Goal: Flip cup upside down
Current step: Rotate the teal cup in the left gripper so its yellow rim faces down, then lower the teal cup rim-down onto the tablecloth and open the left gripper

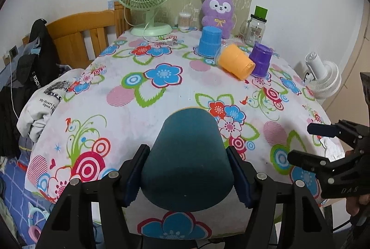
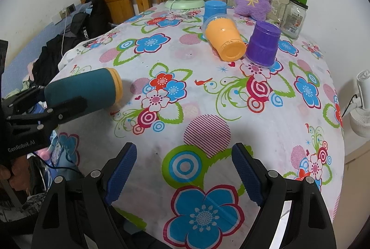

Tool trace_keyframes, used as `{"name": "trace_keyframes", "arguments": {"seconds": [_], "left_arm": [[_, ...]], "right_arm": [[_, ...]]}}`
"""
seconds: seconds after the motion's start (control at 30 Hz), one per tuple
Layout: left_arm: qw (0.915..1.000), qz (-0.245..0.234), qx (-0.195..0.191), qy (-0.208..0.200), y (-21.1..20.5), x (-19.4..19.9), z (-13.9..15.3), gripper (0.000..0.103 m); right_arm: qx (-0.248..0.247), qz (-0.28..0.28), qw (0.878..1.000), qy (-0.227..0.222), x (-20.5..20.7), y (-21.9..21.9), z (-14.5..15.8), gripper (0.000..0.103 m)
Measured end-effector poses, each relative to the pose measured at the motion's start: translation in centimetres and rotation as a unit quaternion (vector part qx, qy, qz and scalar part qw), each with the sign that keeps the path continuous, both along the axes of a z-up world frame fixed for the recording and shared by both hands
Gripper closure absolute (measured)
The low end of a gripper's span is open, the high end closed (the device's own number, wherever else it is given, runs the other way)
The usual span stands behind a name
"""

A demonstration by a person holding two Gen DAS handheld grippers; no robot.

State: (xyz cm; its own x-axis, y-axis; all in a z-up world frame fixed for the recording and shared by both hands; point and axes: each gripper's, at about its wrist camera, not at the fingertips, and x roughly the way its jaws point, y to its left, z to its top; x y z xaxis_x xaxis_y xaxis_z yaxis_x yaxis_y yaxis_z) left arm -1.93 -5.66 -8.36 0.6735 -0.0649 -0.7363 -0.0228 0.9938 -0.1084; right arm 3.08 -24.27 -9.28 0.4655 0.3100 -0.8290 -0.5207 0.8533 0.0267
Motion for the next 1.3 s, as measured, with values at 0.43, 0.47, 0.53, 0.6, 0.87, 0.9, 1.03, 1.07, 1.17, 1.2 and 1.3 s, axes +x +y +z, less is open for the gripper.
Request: {"name": "trace_keyframes", "arguments": {"seconds": [0.43,0.47,0.53,0.6,0.87,0.9,1.03,1.07,1.17,1.2,1.3], "left_arm": [[0.9996,0.0,0.004,-0.027,-0.3,0.5,1.8,0.037],[0.9996,0.0,0.005,-0.027,-0.3,0.6,1.8,0.037],[0.9996,0.0,0.003,-0.027,-0.3,0.6,1.8,0.037],[0.9996,0.0,0.002,-0.028,-0.3,0.7,2.0,0.037],[0.9991,0.004,0.002,-0.042,-0.3,1.2,3.0,0.038],[0.9991,0.003,0.002,-0.043,-0.3,1.2,3.1,0.038],[0.9989,0.001,0.002,-0.046,-0.3,1.3,3.5,0.038],[0.9989,0.001,0.002,-0.047,-0.4,1.3,3.6,0.038],[0.9988,0.0,0.002,-0.05,-0.5,1.4,3.9,0.038],[0.9987,0.0,0.002,-0.05,-0.5,1.5,4.0,0.038],[0.9986,0.0,0.002,-0.053,-0.6,1.7,4.5,0.038]], "right_arm": [[0.0,0.0,1.0,0.0,-0.1,0.1,0.0,0.017],[0.0,0.0,1.0,0.0,0.0,0.1,0.0,0.017],[-0.001,0.001,1.0,0.0,-0.2,0.2,0.0,0.017],[-0.001,0.002,1.0,0.0,-0.2,0.2,0.0,0.017],[-0.001,0.006,1.0,0.001,-0.4,0.4,0.0,0.017],[0.0,0.008,1.0,0.001,-0.4,0.5,0.0,0.017],[0.0,0.01,1.0,0.002,-0.3,0.6,0.0,0.017],[0.0,0.01,1.0,0.002,-0.3,0.6,0.0,0.017],[0.001,0.005,1.0,-0.002,-0.2,0.7,0.2,0.017],[0.001,0.002,1.0,-0.005,-0.1,0.8,0.3,0.017],[0.001,-0.002,1.0,-0.014,0.1,1.1,0.8,0.017]]}}
